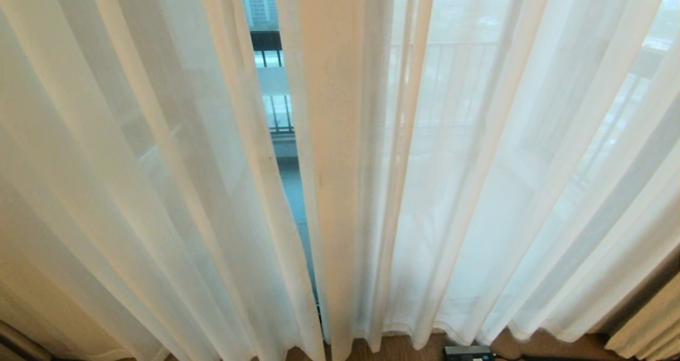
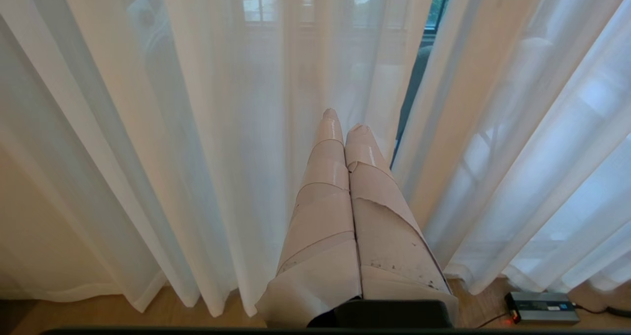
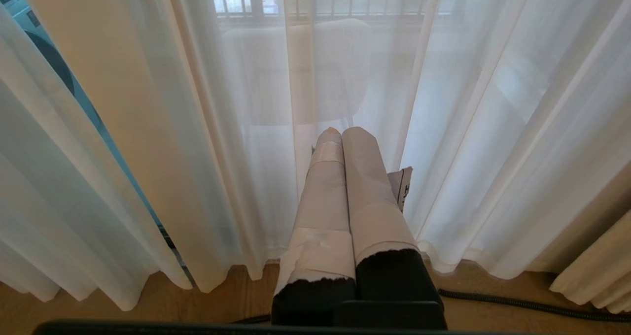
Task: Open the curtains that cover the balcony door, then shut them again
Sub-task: Pull the outer curtains open on both sides
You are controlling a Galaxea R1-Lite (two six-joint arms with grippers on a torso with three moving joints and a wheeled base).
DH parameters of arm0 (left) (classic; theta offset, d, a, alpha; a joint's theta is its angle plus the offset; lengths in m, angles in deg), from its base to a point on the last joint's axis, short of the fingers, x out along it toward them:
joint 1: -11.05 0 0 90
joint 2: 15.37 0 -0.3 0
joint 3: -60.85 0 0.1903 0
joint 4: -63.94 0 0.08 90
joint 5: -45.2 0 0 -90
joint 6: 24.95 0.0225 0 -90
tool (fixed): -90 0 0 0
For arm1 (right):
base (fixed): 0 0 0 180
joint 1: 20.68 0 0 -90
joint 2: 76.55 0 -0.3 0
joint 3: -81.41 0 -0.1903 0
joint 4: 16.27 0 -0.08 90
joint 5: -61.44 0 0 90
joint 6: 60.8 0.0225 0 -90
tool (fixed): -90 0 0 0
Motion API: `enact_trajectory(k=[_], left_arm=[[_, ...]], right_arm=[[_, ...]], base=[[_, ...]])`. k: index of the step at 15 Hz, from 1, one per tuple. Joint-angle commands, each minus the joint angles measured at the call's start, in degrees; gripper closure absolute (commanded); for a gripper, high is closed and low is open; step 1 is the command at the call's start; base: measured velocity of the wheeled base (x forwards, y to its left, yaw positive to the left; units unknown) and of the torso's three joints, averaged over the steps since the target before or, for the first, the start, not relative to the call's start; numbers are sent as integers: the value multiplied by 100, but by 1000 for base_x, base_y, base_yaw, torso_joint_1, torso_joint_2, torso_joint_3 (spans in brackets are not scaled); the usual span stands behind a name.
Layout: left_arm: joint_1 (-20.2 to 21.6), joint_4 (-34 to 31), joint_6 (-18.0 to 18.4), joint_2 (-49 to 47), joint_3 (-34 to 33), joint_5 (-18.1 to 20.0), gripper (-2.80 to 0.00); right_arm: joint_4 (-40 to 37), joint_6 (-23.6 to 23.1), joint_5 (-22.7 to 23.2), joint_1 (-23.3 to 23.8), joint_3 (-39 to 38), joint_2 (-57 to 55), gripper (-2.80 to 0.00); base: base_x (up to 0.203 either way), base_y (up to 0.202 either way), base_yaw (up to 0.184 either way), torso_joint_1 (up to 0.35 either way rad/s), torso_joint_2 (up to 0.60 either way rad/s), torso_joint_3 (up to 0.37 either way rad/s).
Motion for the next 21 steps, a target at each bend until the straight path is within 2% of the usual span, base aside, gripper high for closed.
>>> enact_trajectory(k=[1, 21], left_arm=[[1, 3, -4, 7, -2, -8, 0], [1, 3, -4, 7, 6, -8, 0]], right_arm=[[4, 3, 5, 0, 0, 0, 0], [4, -6, 5, 0, 0, 0, 0]], base=[[0, 0, 0, 0, 0, 0], [0, 0, 0, 0, 0, 0]])
